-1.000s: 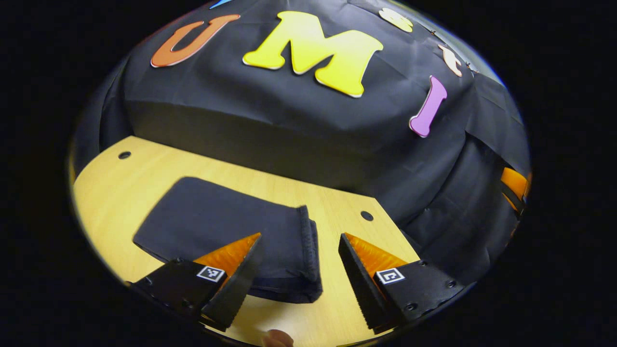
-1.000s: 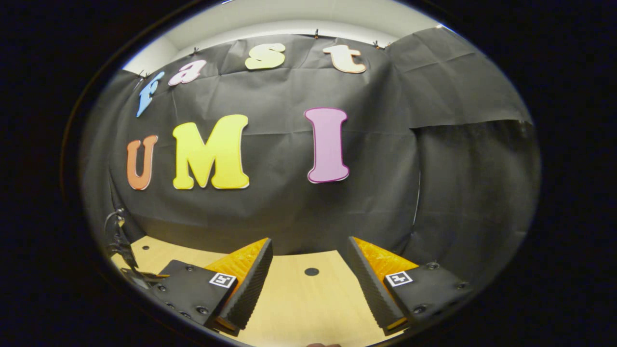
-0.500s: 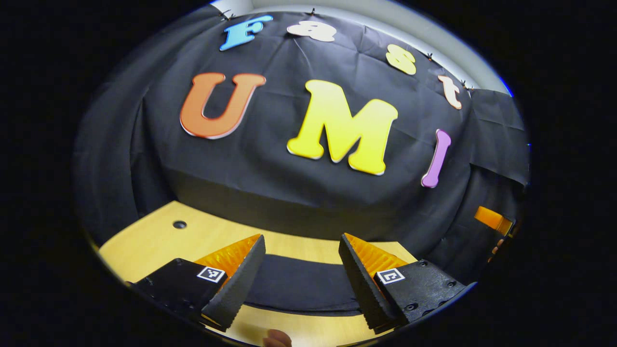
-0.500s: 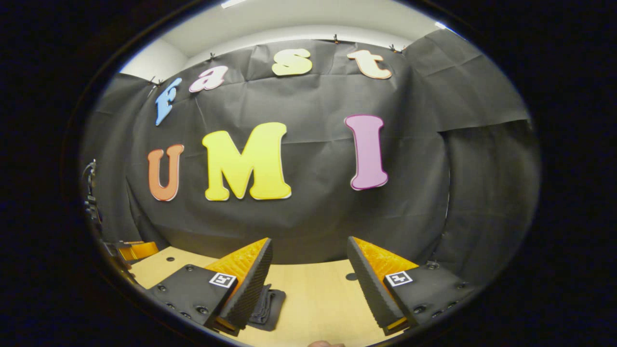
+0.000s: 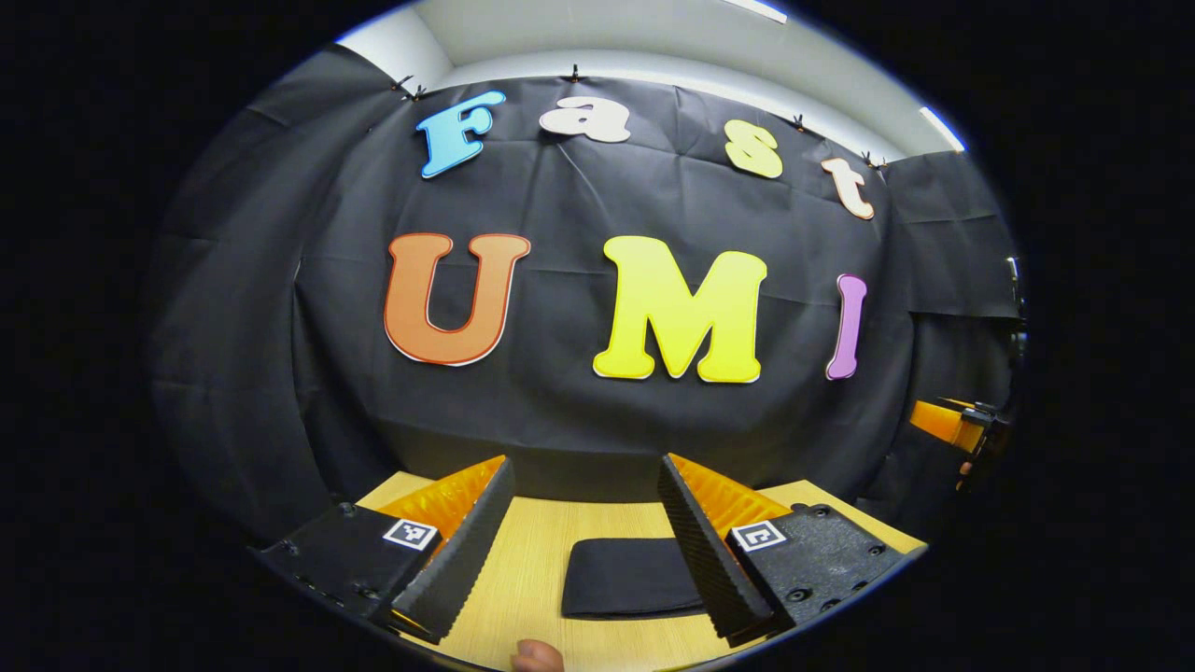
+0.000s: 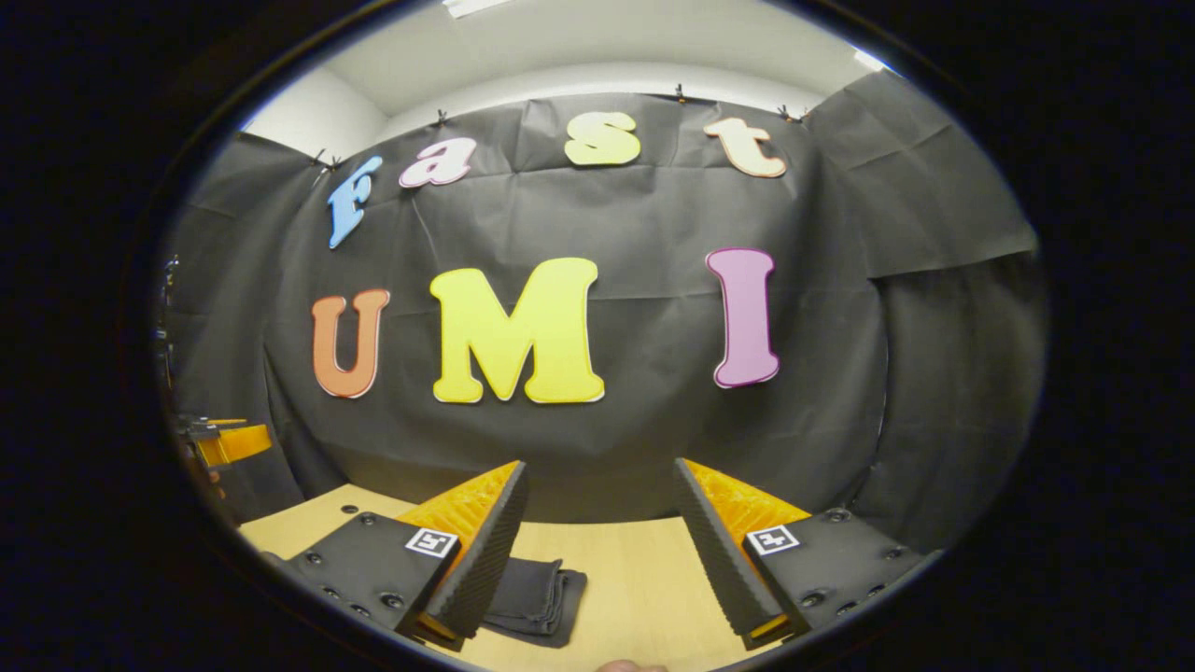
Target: Grasp the waist and the cuffs of the jeans and fold them to make the two legs overlap; first hold the waist and fold one-third of the jeans toward the cuffs, then hold the cuffs and fold the remaining one-third in the same direction to finish folding.
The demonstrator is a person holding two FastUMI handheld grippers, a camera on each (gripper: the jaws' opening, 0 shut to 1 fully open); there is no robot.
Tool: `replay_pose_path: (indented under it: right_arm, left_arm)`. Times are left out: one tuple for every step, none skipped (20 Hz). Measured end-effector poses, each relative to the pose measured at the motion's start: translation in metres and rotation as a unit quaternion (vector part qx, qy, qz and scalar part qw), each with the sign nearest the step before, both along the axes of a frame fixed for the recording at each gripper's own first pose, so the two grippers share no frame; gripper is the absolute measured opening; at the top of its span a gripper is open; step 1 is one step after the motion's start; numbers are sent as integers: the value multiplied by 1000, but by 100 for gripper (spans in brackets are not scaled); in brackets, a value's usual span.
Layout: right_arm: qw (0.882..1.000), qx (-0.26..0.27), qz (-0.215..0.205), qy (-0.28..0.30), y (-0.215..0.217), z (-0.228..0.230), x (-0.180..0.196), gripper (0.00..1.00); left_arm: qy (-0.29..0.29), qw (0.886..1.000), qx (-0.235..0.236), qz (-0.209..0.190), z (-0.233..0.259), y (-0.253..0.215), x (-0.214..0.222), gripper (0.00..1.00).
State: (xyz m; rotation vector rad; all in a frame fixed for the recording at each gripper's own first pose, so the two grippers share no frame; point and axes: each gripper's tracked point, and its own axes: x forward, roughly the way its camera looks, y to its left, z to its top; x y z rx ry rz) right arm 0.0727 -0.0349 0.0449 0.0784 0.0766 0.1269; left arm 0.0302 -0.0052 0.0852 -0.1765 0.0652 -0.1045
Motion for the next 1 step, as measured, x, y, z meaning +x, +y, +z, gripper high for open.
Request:
replay_pose_path:
  right_arm:
    - [1000,-1,-1,-2,0,1,-4,93]
  left_arm:
    - [4,1000,-2,1,-3,3,-3,99]
